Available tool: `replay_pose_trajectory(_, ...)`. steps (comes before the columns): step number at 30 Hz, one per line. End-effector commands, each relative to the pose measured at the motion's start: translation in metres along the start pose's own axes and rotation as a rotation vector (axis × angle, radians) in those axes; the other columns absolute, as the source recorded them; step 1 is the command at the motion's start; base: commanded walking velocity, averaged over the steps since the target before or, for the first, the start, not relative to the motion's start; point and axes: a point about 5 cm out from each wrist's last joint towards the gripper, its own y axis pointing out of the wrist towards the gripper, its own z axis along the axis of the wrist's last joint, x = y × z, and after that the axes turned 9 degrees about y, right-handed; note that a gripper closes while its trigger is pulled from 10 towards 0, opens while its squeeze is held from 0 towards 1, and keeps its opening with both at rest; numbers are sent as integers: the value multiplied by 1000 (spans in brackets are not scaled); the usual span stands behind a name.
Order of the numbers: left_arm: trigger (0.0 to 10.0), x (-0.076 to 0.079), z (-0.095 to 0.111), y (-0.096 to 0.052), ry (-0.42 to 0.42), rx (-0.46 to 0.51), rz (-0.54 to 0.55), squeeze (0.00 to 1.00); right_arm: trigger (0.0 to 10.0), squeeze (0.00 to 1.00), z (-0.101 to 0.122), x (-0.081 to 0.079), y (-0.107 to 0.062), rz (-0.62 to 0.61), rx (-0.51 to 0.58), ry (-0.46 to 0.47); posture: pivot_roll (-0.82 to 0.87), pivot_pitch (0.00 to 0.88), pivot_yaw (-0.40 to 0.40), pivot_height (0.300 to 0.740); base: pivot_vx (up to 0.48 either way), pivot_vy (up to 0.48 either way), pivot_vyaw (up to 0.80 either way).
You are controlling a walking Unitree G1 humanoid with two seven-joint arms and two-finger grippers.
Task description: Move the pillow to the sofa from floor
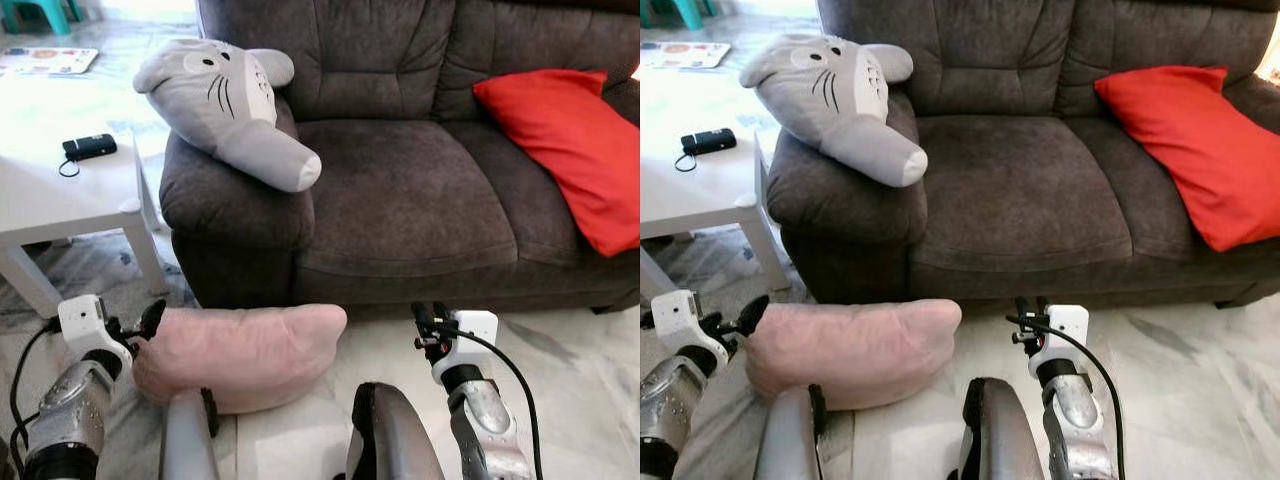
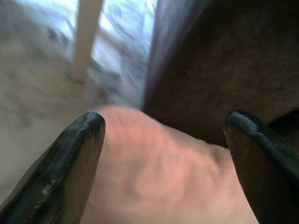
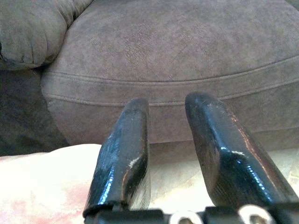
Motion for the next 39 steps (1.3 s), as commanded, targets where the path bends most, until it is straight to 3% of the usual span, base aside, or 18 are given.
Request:
replay_pose_trajectory(1,10000,-6,-1,2,-106,-35,-27,0,10000,0,8,4,1,4,16,-11,71,114,-168,488,0,0,0)
replay_pose_trajectory(8,10000,-11,-2,5,-202,-55,-26,0,10000,0,11,8,-1,10,10,-28,47,134,-183,488,0,0,0)
replay_pose_trajectory(13,10000,-20,-16,2,-111,-182,12,0,10000,0,17,13,-4,10,13,-44,25,150,-192,488,0,0,0)
replay_pose_trajectory(17,10000,-23,-21,0,-67,-210,52,0,10000,0,19,16,-7,13,13,-53,6,164,-207,488,0,0,0)
replay_pose_trajectory(22,10000,-25,-21,0,-67,-164,107,0,10000,0,23,20,-13,24,4,-73,-10,178,-231,488,0,0,0)
replay_pose_trajectory(30,10000,-34,-11,0,33,-94,251,0,10000,0,32,25,-19,46,-6,-104,-38,205,-267,488,0,0,0)
replay_pose_trajectory(39,10000,-34,-7,0,20,-29,258,0,10000,0,44,30,-27,61,-6,-126,-68,233,-289,488,0,0,0)
